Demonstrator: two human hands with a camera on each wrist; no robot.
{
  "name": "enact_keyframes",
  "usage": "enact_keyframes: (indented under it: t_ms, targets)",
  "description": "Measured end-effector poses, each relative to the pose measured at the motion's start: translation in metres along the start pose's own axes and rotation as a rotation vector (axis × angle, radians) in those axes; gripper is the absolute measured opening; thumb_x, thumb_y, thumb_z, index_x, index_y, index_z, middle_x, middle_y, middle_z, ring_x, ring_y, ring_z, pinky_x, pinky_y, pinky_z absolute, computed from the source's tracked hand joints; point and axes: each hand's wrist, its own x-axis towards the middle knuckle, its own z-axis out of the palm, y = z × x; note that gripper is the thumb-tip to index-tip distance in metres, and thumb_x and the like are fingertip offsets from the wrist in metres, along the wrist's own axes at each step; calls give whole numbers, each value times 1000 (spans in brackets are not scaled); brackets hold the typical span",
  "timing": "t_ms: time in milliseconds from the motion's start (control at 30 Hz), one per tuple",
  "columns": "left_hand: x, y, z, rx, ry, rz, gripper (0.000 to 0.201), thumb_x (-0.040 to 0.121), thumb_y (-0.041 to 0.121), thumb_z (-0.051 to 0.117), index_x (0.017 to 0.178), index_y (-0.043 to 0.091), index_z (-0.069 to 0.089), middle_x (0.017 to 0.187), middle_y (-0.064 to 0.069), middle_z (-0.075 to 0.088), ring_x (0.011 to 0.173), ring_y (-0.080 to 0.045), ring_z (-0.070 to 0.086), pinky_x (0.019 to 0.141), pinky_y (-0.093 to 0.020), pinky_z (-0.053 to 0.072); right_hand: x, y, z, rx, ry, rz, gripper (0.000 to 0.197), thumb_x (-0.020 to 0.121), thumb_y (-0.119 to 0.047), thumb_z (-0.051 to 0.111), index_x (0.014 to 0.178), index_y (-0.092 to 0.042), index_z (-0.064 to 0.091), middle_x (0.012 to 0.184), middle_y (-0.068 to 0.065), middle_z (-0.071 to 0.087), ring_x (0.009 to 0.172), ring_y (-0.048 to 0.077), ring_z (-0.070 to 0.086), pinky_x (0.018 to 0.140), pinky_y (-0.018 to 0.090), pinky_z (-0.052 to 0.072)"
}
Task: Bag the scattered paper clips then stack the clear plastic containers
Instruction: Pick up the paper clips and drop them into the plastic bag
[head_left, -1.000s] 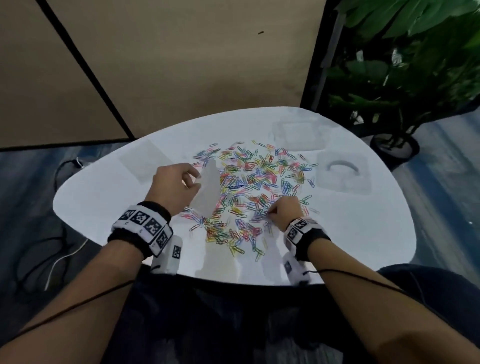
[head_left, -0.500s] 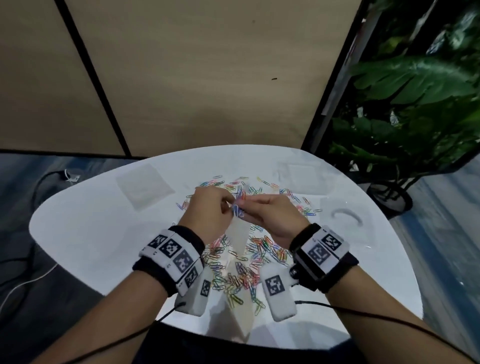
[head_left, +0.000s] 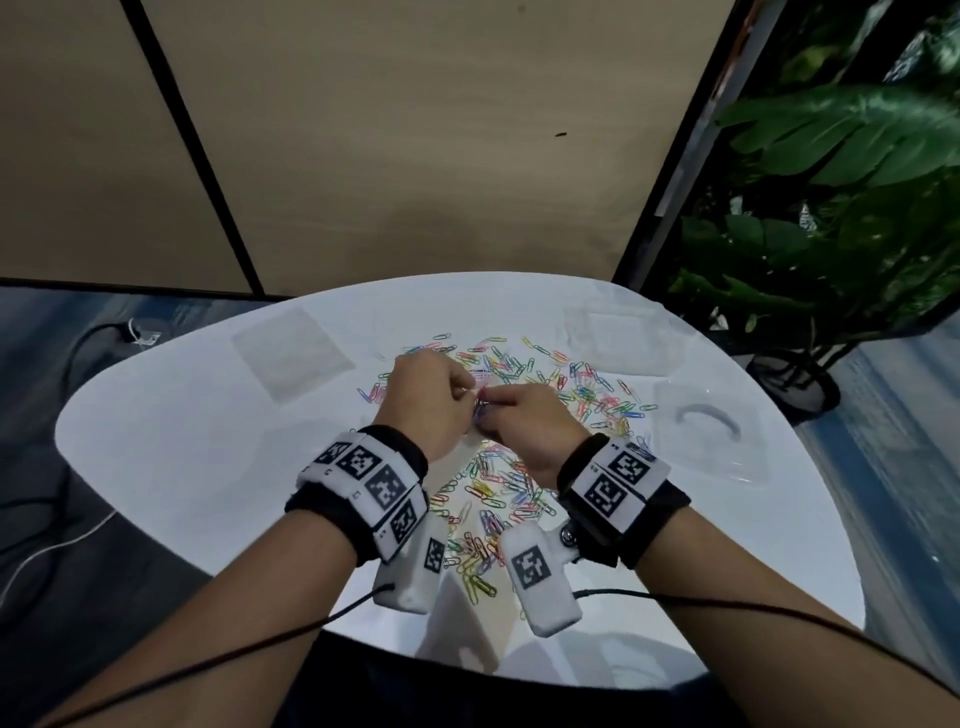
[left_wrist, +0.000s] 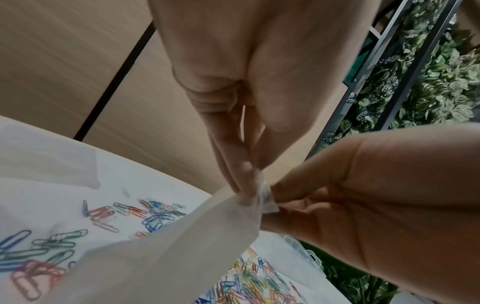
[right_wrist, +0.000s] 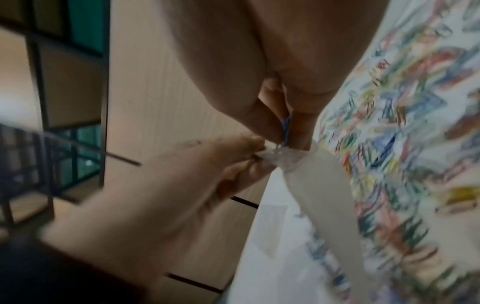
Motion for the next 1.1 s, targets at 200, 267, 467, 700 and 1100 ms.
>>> enact_keyframes:
  t_ms: [200, 267, 467, 700, 1100]
  targets:
    - [0, 7, 6, 33, -70, 43, 20, 87, -1, 64, 96, 6, 80, 80, -14, 76, 77, -27, 74, 81, -37, 61, 5, -10, -15, -699, 92, -318, 22, 83, -7, 59, 93, -12, 78, 67, 1, 65, 62, 12, 57, 55, 18, 39]
    - [2, 7, 6, 48, -62, 52, 21, 89, 2, 64, 100, 9, 80, 80, -11, 76, 77, -25, 73, 83, -34, 60, 1, -18, -22, -788, -37, -336, 22, 86, -10, 57, 96, -16, 76, 69, -6, 62, 62, 6, 53, 59, 20, 38]
    - [8, 2, -12, 43, 66, 47, 20, 91, 8, 68, 107, 9, 79, 84, -4, 74, 68, -16, 64, 75, -20, 50, -3, -3, -83, -390, 31, -213, 13, 88, -5, 67, 97, -13, 73, 93, 12, 74, 78, 21, 70, 75, 33, 61]
    - [4, -8, -30, 110, 53, 27, 21, 91, 9, 68, 109, 8, 78, 83, -1, 68, 76, -17, 62, 77, -20, 45, -14, 122, -137, -1313, -89, 385, 108, 75, -45, 78, 153, -14, 9, 148, 20, 27, 129, 39, 46, 105, 44, 43]
    - [8, -27, -39, 196, 32, -38, 23, 91, 12, 68, 112, 9, 77, 98, -8, 75, 82, -16, 60, 81, -21, 44, 4, 129, -69, -1470, -29, -107, 41, 88, 7, 45, 125, -10, 51, 127, 16, 50, 109, 31, 57, 86, 35, 52]
